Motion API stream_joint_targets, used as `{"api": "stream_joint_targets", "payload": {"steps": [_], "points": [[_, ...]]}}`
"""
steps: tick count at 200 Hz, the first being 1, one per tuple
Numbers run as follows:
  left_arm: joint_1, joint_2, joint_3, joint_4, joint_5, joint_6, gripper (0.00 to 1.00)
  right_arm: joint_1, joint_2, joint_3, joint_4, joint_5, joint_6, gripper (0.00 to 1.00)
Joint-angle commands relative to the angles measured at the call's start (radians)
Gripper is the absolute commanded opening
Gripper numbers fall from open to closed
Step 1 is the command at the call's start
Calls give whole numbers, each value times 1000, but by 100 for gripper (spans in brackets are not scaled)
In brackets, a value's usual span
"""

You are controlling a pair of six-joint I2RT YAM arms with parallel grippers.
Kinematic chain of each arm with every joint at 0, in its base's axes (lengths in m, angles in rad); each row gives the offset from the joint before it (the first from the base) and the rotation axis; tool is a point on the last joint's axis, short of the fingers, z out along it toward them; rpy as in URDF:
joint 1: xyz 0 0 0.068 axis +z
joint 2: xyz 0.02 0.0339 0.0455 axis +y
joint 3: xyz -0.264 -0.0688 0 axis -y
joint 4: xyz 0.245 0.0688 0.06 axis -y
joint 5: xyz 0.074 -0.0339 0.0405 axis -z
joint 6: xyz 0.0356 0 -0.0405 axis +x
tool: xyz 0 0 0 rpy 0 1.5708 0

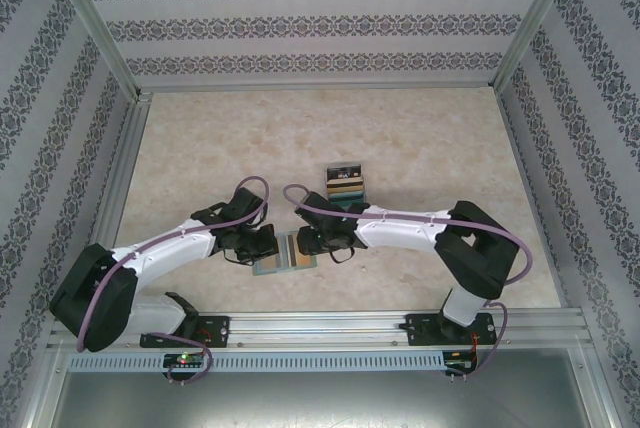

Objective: Take the credit cards out of the card holder

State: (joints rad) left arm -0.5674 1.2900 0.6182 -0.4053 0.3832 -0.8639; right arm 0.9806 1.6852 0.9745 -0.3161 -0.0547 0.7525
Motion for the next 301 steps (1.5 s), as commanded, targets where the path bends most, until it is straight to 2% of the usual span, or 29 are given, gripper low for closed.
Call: {"api": "stream_joint_targets", "payload": {"steps": [1,20,77,123,160,207,301], "points": [[15,-18,-15,-20,-17,-11,9,25,-35,-12,-59,40,-7,41],[17,-17,-12,-14,-15,-11,11,36,-35,-40,-61,49,15,46],[17,8,-4,1,-1,-7,12,36,22,-62,-24,16,33,42],[17,30,-1,21,14,-5,11,35,48,-50,-12,19,22,23],[16,49,9,42,30,-1,11,35,63,-52,1,8,27,15],[17,70,8,78,48,-6,11,42,92,-29,6,-2,27,23],[16,115,3,154,84,-7,14,55,108,-17,7,-3,27,27]]}}
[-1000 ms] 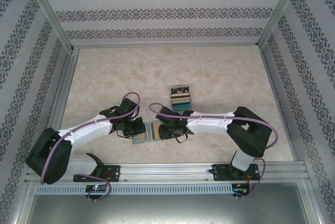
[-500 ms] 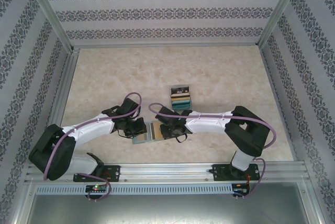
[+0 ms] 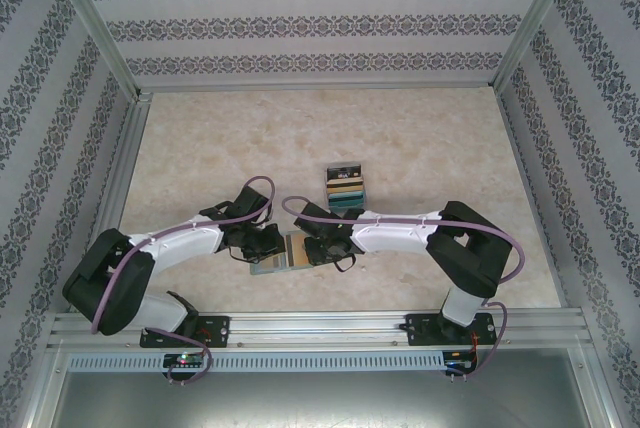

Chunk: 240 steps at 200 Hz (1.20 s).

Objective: Take the credit cards out of the card holder

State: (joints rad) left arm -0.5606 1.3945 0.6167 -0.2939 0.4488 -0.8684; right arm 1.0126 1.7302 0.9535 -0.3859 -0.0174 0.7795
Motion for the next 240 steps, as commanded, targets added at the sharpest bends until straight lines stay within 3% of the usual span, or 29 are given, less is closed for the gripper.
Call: {"api": "stream_joint_targets", "payload": {"steps": [1,150,240], "points": [[10,10,5,42,18,-3,14,22,63,4,77,-42,0,27],[8,58,-11,37,37,11,22,33,77,20,77,-49,1,26],[7,67,-34,113,80,0,21,41,87,30,75,-55,-2,26]]}}
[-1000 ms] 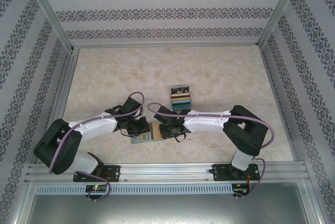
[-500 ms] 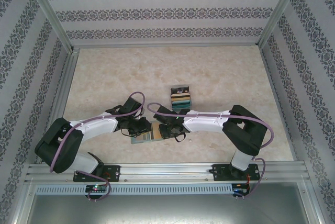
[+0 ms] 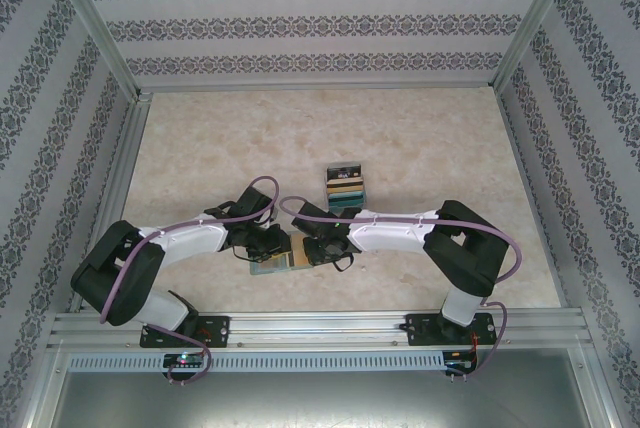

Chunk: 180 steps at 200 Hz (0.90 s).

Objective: Take the credit cards out of the card holder

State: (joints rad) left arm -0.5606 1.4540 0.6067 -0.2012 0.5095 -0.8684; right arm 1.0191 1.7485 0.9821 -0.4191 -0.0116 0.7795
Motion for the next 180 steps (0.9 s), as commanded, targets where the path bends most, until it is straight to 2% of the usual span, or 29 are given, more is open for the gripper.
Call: {"api": "stream_joint_targets", "payload": {"steps": [1,37,51,83,180], "points": [[6,7,-25,21,20,0,21,35,69,1,109,-60,-3,26],[6,20,-21,16,24,0,22,36,70,6,109,-63,-5,26],[3,25,-8,-14,3,10,26,37,70,5,108,-63,-5,26],[-11,38,4,-36,-8,23,25,39,70,5,109,-63,-4,26],[-7,-56,-65,87,31,-9,13,45,81,14,113,-74,-8,26]]}}
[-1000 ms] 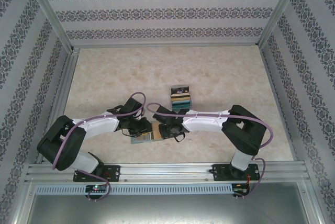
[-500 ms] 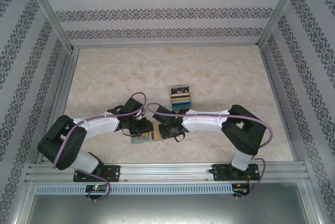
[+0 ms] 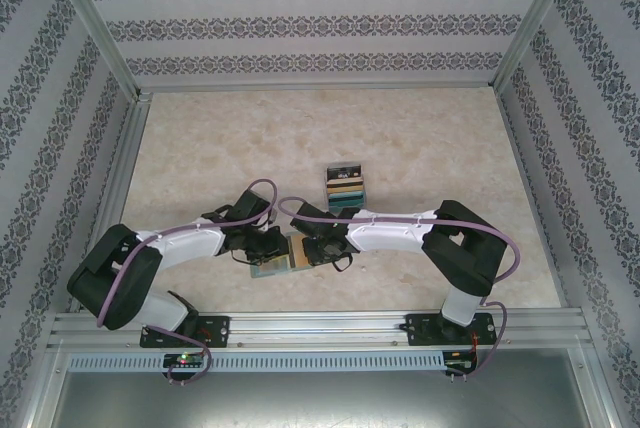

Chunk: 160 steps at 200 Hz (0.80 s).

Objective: Take the credit cards out of the card holder

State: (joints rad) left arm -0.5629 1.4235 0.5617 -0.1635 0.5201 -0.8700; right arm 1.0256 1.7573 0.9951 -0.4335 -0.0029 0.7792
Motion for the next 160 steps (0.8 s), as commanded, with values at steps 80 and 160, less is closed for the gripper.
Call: {"api": "stream_joint_targets", "payload": {"steps": [80,160], "points": [[1,-46,-26,32,6,-10,0,39,69,-4,128,-78,-3,26],[23,-140,-50,-32,-11,2,0,37,66,-9,121,-67,-5,26]]}}
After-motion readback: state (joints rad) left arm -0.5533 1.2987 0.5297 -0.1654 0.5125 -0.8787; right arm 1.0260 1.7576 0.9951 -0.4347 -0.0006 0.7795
